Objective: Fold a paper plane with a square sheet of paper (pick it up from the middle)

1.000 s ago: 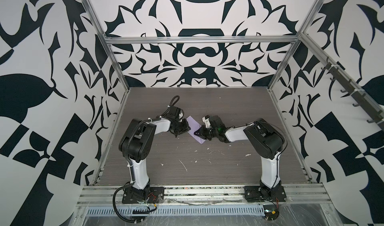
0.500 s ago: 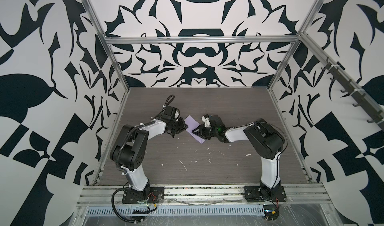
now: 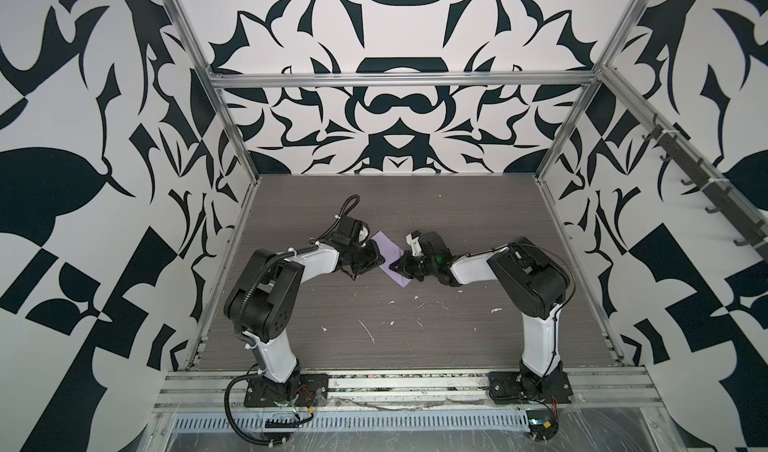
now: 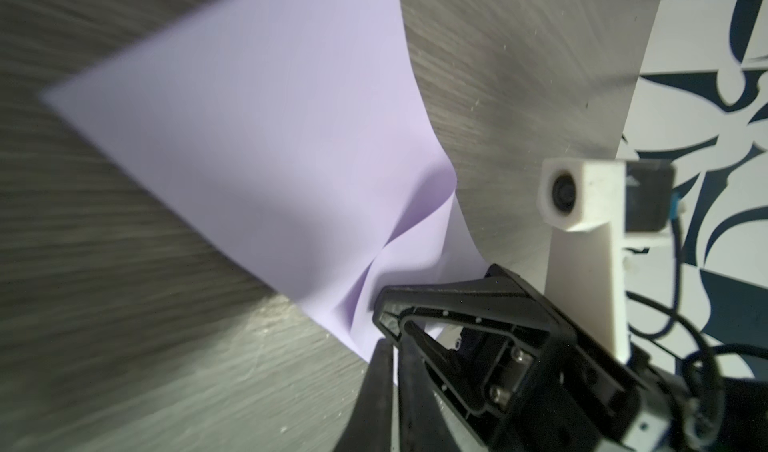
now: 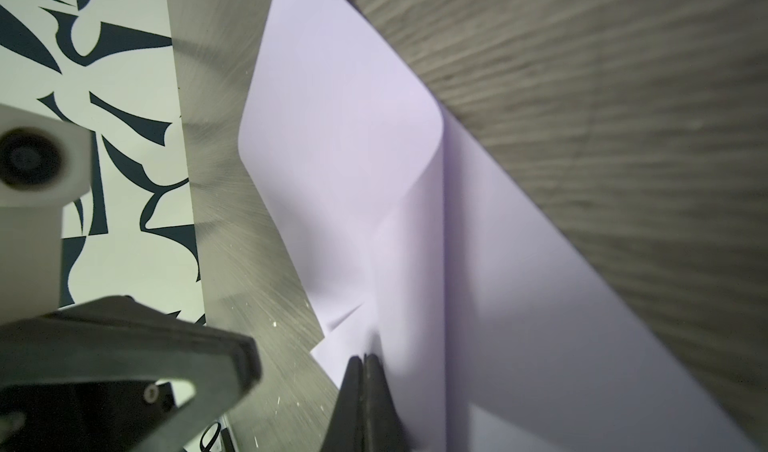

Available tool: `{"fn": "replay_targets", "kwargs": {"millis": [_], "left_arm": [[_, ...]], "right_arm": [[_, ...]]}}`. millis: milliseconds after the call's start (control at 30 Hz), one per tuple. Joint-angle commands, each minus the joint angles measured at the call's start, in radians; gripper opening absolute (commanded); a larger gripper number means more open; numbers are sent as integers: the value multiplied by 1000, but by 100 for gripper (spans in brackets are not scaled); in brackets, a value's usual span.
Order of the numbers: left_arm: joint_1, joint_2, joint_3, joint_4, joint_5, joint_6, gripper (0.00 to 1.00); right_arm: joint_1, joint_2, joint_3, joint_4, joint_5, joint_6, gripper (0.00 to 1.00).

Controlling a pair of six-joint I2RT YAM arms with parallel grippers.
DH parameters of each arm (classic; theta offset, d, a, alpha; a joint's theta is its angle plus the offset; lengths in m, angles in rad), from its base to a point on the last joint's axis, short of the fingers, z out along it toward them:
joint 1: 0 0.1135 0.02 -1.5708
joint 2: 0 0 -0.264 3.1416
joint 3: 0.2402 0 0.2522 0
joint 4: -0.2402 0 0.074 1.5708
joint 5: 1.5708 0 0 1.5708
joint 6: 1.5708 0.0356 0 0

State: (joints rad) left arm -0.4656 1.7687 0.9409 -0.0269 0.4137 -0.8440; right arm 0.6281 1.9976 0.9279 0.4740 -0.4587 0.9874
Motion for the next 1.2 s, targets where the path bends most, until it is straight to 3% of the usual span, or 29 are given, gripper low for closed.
{"fn": "replay_targets", "kwargs": {"millis": [0, 167, 400, 833, 1167], "left_arm": [[-10, 43, 31, -2, 15, 0, 5], [-19, 90, 63, -45, 10, 24, 0], [-22, 121, 76, -124, -52, 77, 0], [-22, 145, 60, -161, -97, 108, 0], [-22, 157, 60, -166, -119, 113, 0]], "right_arm": [[-2, 7, -15, -122, 51, -16, 0], [-2, 8, -9, -129, 49, -16, 0], [-1, -3, -1, -132, 39, -16, 0], [-2, -122, -32, -175, -81, -38, 0], [-2, -140, -72, -256, -81, -68, 0]]}}
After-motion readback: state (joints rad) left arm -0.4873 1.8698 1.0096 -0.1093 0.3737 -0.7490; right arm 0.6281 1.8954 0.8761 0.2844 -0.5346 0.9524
